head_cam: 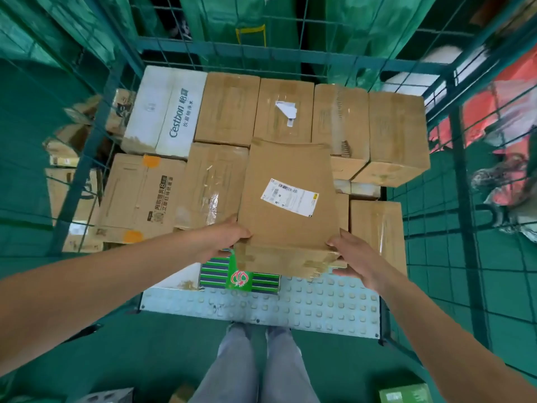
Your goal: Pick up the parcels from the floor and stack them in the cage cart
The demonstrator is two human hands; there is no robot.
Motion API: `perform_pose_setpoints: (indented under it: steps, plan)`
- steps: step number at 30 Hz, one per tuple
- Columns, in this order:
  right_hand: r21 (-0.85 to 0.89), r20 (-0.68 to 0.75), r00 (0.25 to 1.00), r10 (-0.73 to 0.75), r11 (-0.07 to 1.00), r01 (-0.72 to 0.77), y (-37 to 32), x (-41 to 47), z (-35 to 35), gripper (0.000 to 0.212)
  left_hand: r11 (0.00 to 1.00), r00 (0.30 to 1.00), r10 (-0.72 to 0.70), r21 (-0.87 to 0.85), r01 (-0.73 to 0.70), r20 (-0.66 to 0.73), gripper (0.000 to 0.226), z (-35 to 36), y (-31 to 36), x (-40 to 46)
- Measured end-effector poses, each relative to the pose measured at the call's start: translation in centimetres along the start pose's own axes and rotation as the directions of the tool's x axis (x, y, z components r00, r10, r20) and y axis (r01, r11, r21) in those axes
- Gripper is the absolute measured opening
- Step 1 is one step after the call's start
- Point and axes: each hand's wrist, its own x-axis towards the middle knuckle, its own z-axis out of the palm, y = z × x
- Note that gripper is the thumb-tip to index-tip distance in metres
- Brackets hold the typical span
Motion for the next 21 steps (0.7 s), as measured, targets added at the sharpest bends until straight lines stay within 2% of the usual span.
perform_pose_setpoints:
  steps: [5, 10, 14, 21]
  plan:
    - [-0.03, 0.05, 0.998, 0.025, 0.999, -0.024, 1.7, 4.4, 1.2, 0.031, 0.995, 0.999, -0.025, 0.097, 0.022, 0.028, 0.033, -0.1, -1.8, 3.9]
    - [-0.091, 0.058, 0.998, 0.034, 0.995, -0.029, 3.8, 8.3, 2.3, 0.043, 0.987, 0.999, -0.025, 0.159, 0.019, 0.035, 0.058, -0.5, -3.4, 7.6]
    - [-0.1, 0.034, 0.999, 0.023, 0.995, -0.019, 4.7, 11.3, 3.6, 0.039, 0.968, 1.0, -0.029, 0.251, 0.025, 0.009, 0.065, -1.0, -4.4, 10.3]
    - [-0.052, -0.006, 1.0, -0.004, 0.999, 0.004, 6.6, 16.5, 7.4, 0.068, 0.944, 0.999, 0.02, 0.33, -0.005, -0.043, 0.091, 0.3, -6.1, 14.5]
